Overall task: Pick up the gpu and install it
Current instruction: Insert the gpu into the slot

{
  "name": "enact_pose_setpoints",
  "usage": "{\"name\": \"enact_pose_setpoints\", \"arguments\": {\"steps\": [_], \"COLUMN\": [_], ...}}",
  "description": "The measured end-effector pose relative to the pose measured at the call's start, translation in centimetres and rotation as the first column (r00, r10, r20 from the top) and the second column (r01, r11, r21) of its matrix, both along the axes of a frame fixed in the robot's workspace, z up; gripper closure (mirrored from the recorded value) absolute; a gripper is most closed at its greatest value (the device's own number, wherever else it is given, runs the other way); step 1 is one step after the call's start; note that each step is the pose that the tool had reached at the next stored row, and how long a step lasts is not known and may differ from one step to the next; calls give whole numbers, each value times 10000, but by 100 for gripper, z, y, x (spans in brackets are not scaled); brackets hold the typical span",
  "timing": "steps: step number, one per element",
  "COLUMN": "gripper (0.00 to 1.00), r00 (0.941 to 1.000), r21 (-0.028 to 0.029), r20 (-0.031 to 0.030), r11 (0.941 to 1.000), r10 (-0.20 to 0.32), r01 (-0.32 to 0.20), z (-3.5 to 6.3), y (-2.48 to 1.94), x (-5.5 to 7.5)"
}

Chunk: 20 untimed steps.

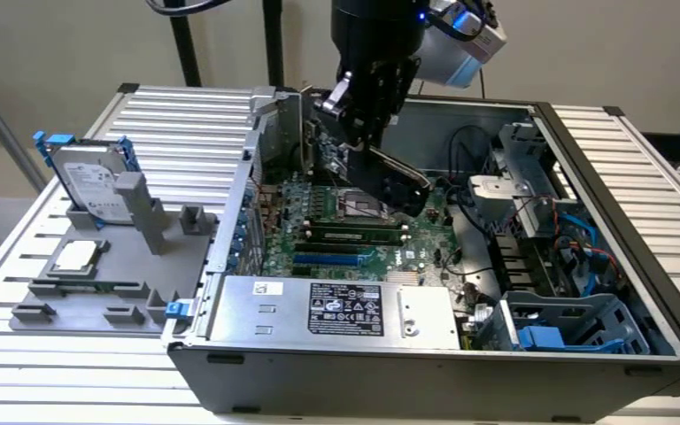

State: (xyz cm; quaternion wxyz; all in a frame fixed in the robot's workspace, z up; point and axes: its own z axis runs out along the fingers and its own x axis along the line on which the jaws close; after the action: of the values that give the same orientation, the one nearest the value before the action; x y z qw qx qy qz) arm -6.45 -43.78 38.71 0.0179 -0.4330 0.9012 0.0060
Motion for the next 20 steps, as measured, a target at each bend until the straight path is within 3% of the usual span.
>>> {"name": "enact_pose_setpoints", "arguments": {"steps": [5, 9, 15, 20], "gripper": [100, 100, 100, 100], "r00": [9957, 9863, 9626, 9401], "r21": [-2, -9, -29, -34], "r20": [69, 122, 206, 226], "r11": [9958, 9864, 9629, 9404], "r10": [920, 1643, 2700, 3400], "r01": [-920, -1643, -2700, -3400], "z": [-43, -71, -99, -123], "y": [0, 0, 0, -2], "x": [0, 0, 0, 0]}}
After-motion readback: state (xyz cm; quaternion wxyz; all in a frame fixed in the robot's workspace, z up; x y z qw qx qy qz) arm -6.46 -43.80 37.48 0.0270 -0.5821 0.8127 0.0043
